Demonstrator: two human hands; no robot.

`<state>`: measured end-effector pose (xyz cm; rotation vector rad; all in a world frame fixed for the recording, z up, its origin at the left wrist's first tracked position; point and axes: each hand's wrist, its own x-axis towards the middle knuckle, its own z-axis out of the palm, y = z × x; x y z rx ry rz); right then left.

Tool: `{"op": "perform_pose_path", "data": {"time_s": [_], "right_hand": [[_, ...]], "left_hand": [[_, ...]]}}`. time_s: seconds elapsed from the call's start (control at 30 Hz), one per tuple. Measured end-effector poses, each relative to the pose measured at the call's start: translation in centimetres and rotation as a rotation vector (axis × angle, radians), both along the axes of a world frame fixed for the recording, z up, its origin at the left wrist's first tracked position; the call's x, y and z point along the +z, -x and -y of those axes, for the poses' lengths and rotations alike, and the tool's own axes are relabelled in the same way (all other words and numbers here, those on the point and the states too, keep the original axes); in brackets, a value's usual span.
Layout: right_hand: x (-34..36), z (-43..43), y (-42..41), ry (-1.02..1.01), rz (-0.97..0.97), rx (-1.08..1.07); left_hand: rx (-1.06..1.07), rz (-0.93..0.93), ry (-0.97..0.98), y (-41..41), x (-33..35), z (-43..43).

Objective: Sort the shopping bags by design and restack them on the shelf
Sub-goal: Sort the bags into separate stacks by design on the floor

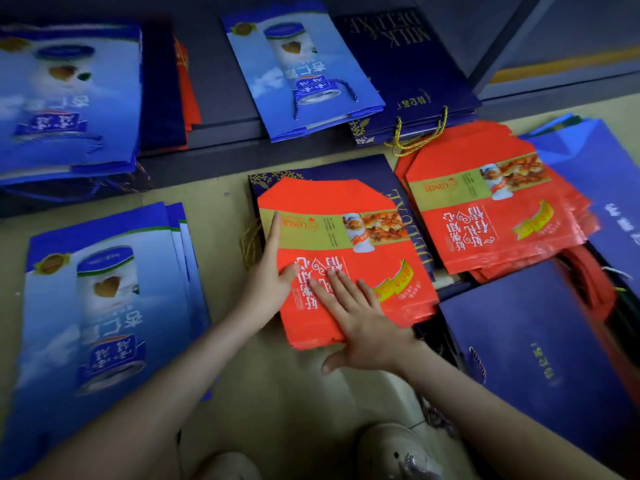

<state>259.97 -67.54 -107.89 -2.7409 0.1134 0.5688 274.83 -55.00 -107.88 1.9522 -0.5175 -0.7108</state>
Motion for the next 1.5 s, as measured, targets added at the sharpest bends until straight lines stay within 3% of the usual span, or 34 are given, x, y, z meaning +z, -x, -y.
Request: {"op": "perform_pose_path", "data": {"time_s": [0.17,0.33,0.47,0.53,0.6,0.77,0.93,1.17,1.23,1.37,1.5], "right_hand": [[1.4,0.4,0.4,0.201,0.517,-0.051],[5.1,5.1,1.8,0.429,0.669,0.038],[9.1,10.9,4.1,0.566,0.723,0.031],[9.9,13.6,5.5,0.611,0.716,-0.004],[9.5,16.8,7.0,0.676,0.632,-0.029],[4.4,22.1,8.8,0.734,0.128,-0.170],[1.0,24.9,7.7,0.524,-0.139,-0.238],[2.4,28.8,2.4,0.392,-0.656,-0.154],[3.7,28.6,-0.1,0.417,-0.528,-0.145],[5.0,25.8,-5.2,0.397,0.089,-0.201],[4.9,22.1,-9.9,0.318,0.431,-0.143]], "left_hand": [[0.035,-0.124,0.201,-0.3,3.1,0.0],[-0.142,0.496,-0.410,1.4,8.6,1.4],[-0.205,0.818,-0.042,2.6,8.9,3.6],[-0.299,0.908,0.008,3.0,7.1,4.8],[-0.328,0.938,0.019,3.7,5.9,6.9],[-0.426,1.018,-0.120,4.4,2.4,13.3],[-0.466,1.018,-0.300,3.5,-0.5,16.6],[-0.248,1.215,-0.573,-2.9,-0.7,16.8],[-0.187,1.249,-0.694,-6.0,0.2,16.9],[-0.134,1.217,-0.827,-12.1,1.7,17.8],[-0.268,1.004,-0.931,-16.6,2.6,17.5]]}}
